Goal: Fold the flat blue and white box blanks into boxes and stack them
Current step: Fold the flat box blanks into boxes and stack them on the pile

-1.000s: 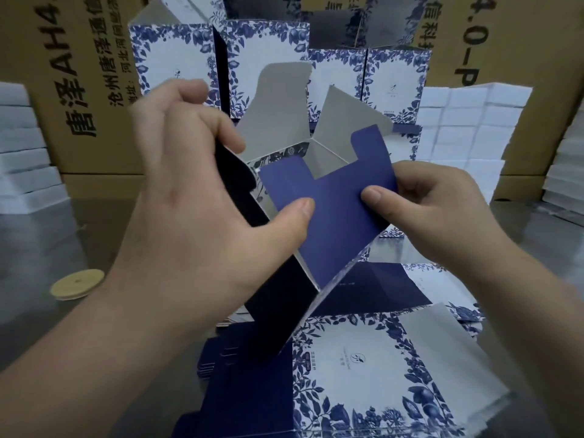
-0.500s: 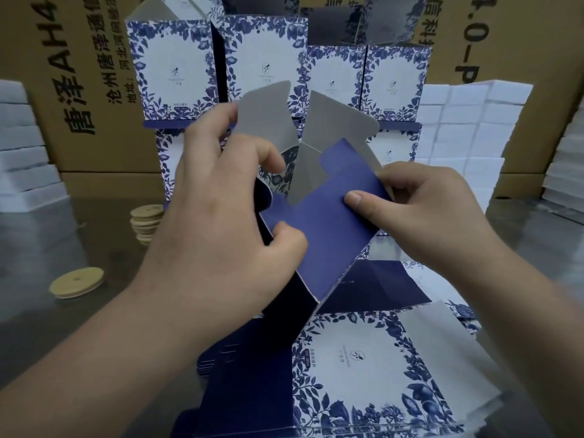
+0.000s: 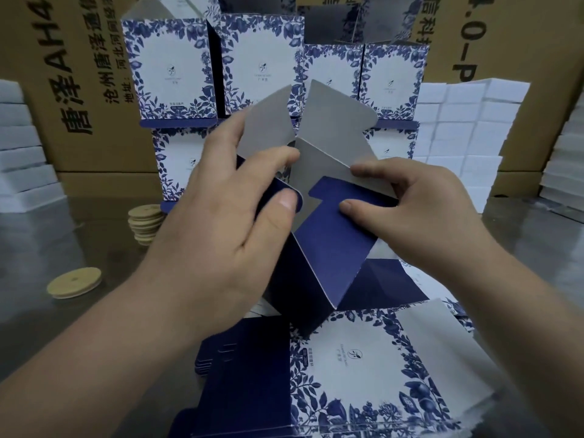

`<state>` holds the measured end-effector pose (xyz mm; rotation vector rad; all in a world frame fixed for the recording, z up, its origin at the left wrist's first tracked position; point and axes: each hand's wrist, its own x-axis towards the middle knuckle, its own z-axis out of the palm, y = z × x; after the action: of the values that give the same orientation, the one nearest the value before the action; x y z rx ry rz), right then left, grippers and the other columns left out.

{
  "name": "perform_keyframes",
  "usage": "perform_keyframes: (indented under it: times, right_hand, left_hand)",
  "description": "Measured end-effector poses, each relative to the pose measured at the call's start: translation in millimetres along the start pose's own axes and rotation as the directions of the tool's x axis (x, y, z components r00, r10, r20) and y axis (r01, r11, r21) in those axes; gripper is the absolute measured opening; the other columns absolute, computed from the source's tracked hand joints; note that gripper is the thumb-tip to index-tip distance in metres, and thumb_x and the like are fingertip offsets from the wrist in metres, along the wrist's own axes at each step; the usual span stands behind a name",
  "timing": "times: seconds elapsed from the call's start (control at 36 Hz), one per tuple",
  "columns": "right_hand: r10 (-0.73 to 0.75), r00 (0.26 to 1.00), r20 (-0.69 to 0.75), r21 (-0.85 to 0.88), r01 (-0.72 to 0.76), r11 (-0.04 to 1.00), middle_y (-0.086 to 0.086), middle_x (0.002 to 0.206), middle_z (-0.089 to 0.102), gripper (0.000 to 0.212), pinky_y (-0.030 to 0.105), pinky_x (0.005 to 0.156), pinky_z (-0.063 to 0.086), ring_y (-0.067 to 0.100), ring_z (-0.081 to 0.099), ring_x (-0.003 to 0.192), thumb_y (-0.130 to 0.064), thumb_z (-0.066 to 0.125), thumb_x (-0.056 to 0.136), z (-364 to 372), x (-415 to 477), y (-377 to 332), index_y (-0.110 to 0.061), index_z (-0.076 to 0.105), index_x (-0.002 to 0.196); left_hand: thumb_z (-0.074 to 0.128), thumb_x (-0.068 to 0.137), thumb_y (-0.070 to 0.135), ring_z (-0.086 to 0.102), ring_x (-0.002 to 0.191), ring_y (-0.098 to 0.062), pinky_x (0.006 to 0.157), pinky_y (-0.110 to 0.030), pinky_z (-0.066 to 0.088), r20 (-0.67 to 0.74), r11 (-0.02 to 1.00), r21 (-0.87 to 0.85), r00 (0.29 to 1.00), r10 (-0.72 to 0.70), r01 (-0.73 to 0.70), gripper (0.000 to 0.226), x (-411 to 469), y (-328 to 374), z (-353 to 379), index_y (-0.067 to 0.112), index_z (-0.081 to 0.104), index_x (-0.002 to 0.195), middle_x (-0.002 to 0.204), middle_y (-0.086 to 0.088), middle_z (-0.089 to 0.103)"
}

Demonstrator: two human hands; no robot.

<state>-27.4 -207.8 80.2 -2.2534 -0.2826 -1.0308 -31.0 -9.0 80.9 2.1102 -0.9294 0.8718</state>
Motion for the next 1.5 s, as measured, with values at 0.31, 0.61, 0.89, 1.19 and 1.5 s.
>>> perform_keyframes:
  times: [0.31,0.61,0.89,1.19,1.5]
  right_hand:
    - [0.003,1.000,-0.017,0.052,-0.002,0.999,-0.036,0.092,0.053,0.040,0.016,0.090,0.041,-0.008,0.052,0.101,-0.034,0.068,0.071,0,0,1,-0.029,0.068,0.110]
    - [-0.022,1.000,-0.007,0.065,0.023,0.998,-0.034,0.099,0.053,0.047,0.017,0.095,0.040,-0.006,0.053,0.105,-0.033,0.070,0.073,3,0,3,-0.029,0.063,0.119]
    - [-0.045,0.998,0.038,0.310,0.031,0.950,-0.036,0.093,0.062,0.024,0.028,0.085,0.047,-0.002,0.062,0.095,-0.032,0.064,0.069,3,-1,5,-0.049,0.048,0.073]
    - [0.151,0.987,0.049,0.584,-0.151,0.798,-0.017,0.064,0.058,0.016,0.020,0.063,0.036,0.005,0.050,0.067,-0.034,0.056,0.075,1,6,5,-0.032,0.065,0.063]
    - [0.190,0.957,0.218,0.709,-0.289,0.643,0.001,0.075,0.072,0.040,0.026,0.071,0.048,0.014,0.066,0.073,-0.039,0.049,0.092,0,6,0,-0.021,0.074,0.067]
  left_hand:
    - [0.052,0.074,0.036,0.036,0.113,0.024,0.083,0.005,0.029,0.059,0.990,-0.134,0.998,-0.023,0.031,0.048,7,-7,-13,0.072,0.042,0.104,0.146,0.029,0.022]
    - [0.050,0.068,0.050,0.035,0.092,0.036,0.075,0.010,0.026,0.123,0.989,-0.052,0.984,-0.128,0.136,0.068,9,-16,-17,0.070,0.012,0.120,0.108,0.060,0.022]
    - [0.061,0.071,0.045,0.035,0.088,0.022,0.078,-0.008,0.030,0.016,0.992,0.124,0.999,-0.040,0.038,0.073,10,-23,-8,0.055,0.020,0.130,0.115,0.039,0.030]
    - [0.061,0.064,0.045,0.039,0.080,0.030,0.065,-0.011,0.030,0.019,0.986,0.163,1.000,0.019,-0.022,0.079,9,-14,-8,0.056,0.015,0.127,0.136,0.030,0.016]
    - [0.062,0.064,0.042,0.020,0.105,0.038,0.083,0.005,0.023,0.045,0.982,0.127,0.990,0.134,-0.138,0.082,8,-17,-9,0.057,0.011,0.126,0.109,0.067,0.011]
